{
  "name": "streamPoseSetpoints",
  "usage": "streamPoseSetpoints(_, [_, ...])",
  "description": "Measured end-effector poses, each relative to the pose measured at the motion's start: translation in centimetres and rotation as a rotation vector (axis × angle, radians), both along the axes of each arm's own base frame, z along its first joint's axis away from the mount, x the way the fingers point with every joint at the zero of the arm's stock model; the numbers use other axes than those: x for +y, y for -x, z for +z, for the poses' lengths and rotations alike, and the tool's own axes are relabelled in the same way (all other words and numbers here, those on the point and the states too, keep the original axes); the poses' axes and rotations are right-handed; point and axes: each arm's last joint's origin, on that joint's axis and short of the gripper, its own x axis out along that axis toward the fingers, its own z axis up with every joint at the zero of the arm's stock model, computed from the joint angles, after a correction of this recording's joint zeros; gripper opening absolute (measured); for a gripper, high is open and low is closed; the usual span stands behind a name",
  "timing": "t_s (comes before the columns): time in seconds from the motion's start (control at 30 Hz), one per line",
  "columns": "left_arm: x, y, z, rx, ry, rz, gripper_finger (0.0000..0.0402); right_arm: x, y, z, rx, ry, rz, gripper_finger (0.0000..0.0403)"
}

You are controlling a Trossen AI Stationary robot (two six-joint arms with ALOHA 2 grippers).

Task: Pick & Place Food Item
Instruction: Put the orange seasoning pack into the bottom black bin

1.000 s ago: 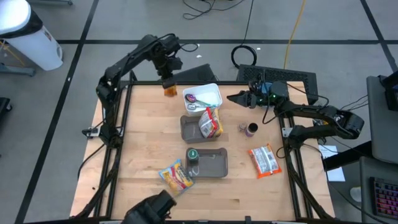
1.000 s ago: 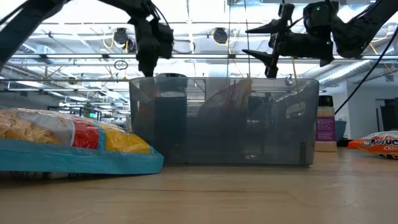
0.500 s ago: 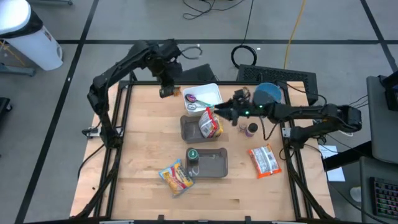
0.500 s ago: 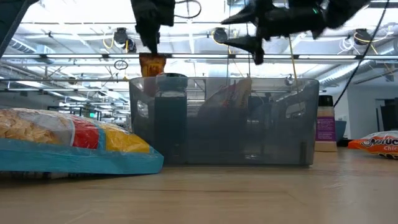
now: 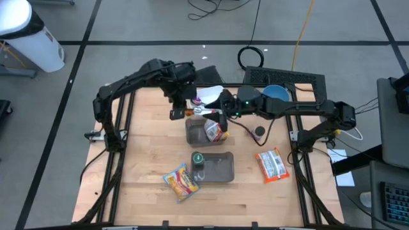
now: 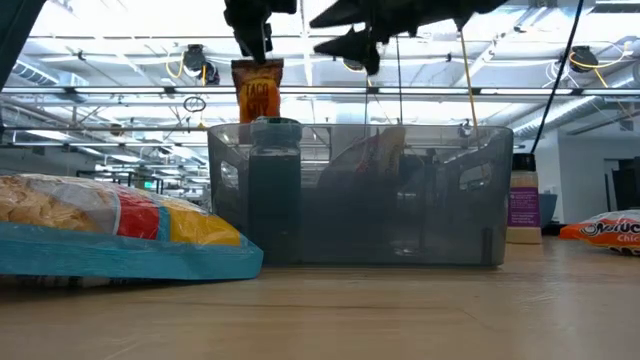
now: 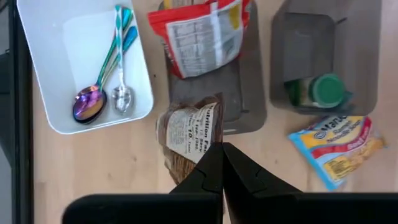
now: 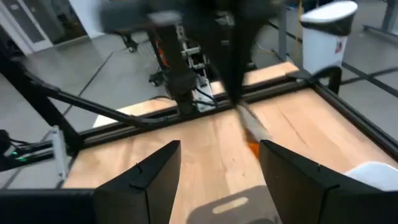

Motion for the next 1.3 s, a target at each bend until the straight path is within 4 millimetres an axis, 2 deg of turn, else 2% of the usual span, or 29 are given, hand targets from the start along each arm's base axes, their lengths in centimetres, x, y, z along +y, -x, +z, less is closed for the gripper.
streamPoseSetpoints(0.13, [-1.1, -0.3, 0.4, -0.033, 0.003, 0.01, 0.0, -0.5, -0.2, -0.5, 0.015, 0.001, -0.012, 0.021])
streamPoseSetpoints(0.27, [-1.7, -0.6, 1.0, -0.094, 0.014, 0.033, 0.0, -0.2, -0.2, 0.1, -0.035, 0.041, 0.003, 0.021])
streamPoseSetpoints(0.4, [-1.8, -0.9, 1.2, -0.117, 0.035, 0.061, 0.0, 0.0, -0.4, 0.3, -0.061, 0.047, 0.01, 0.021])
streamPoseSetpoints(0.63, [-1.9, -0.8, 2.6, -0.188, 0.021, 0.067, 0.0, 0.6, -1.9, -1.1, -0.071, 0.02, 0.034, 0.021])
streamPoseSetpoints(0.83, [-2.0, -0.5, 4.0, -0.234, 0.009, 0.066, 0.0, 0.8, -2.2, -0.7, -0.128, 0.036, 0.014, 0.021])
streamPoseSetpoints(1.07, [-2.1, -0.4, 4.4, -0.252, 0.002, 0.06, 0.0, 0.7, -2.3, -0.3, -0.172, 0.039, -0.01, 0.0209])
streamPoseSetpoints(1.17, [-2.1, -0.4, 4.4, -0.252, 0.001, 0.056, 0.0, 0.7, -2.3, -0.3, -0.168, 0.039, -0.009, 0.0195])
streamPoseSetpoints(1.3, [-2.1, -0.3, 4.4, -0.253, -0.005, 0.042, 0.0, 0.7, -2.3, -0.2, -0.178, 0.041, -0.01, 0.0151])
